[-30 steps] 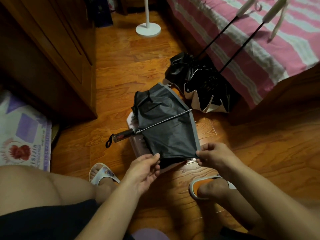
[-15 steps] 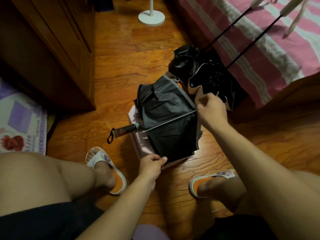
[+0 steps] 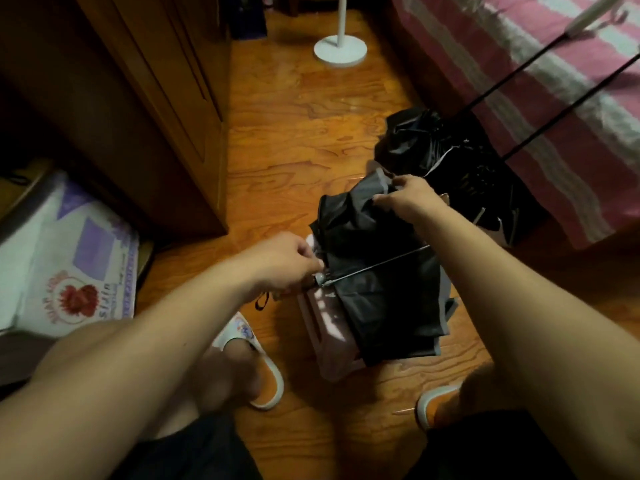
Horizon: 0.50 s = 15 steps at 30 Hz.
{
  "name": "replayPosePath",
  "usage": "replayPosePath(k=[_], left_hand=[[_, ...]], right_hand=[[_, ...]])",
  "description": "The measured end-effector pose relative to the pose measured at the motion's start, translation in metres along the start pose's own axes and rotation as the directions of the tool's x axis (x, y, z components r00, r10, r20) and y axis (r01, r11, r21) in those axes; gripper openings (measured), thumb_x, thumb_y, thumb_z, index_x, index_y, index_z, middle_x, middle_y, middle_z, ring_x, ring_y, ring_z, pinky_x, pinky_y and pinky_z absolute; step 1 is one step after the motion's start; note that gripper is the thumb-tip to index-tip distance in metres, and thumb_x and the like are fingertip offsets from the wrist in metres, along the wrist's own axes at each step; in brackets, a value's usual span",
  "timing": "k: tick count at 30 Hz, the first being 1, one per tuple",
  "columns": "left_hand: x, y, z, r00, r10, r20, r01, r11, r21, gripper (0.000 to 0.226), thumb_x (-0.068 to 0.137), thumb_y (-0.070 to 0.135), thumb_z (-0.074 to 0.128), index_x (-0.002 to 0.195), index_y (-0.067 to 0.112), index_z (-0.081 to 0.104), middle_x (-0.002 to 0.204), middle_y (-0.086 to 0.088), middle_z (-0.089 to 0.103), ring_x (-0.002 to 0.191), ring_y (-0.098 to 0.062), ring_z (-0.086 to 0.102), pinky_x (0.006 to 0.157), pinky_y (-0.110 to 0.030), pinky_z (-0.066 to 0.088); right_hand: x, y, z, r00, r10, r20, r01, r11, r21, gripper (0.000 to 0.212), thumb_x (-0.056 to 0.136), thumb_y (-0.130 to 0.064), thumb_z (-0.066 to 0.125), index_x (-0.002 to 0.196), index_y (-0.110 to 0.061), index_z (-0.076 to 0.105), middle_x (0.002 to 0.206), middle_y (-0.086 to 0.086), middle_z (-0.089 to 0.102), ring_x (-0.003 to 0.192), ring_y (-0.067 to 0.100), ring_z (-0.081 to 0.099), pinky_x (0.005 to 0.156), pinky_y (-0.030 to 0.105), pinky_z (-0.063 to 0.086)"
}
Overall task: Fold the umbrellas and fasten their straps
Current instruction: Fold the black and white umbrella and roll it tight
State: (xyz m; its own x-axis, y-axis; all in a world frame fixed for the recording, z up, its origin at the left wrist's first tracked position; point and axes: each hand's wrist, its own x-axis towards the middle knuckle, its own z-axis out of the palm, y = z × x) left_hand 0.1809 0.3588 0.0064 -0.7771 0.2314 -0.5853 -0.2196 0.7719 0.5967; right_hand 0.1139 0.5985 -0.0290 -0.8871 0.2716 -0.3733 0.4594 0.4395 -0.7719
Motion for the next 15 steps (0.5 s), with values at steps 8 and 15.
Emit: replayPosePath(k=[8,15], left_hand=[[0.029,0.018,0.012,0.996,0.083,-0.014,-0.081,0.991,0.102,0.043,0.099,0.041,0.063,0.136,0.022,0.061,0.129,-0.001,0.063,0.113,-0.021,0.061,0.090,-0.030,0.046],[0.066,0.018,0.030,0.988,-0.019,-0.155,0.025,0.999,0.039,0.053,0.095,0.031,0.061,0.142,0.018,0.040,0.132,-0.009,0.055,0.115,-0.032,0.058,0.092,-0.041,0.051]], right_hand=[[-0.051,0.013,-0.023,0.998,-0.028,0.061,0.025,0.998,0.050,0.021,0.091,-0.023,0.073,0.071,-0.020,0.066,0.063,-0.007,0.058,0.064,0.010,0.054,0.058,0.023,0.041],[-0.076,0.034,-0.037,0.988,-0.088,-0.130,0.084,0.996,-0.030,0.003,0.092,-0.023,0.067,0.094,-0.020,0.065,0.106,0.005,0.071,0.101,0.024,0.066,0.081,0.037,0.052]])
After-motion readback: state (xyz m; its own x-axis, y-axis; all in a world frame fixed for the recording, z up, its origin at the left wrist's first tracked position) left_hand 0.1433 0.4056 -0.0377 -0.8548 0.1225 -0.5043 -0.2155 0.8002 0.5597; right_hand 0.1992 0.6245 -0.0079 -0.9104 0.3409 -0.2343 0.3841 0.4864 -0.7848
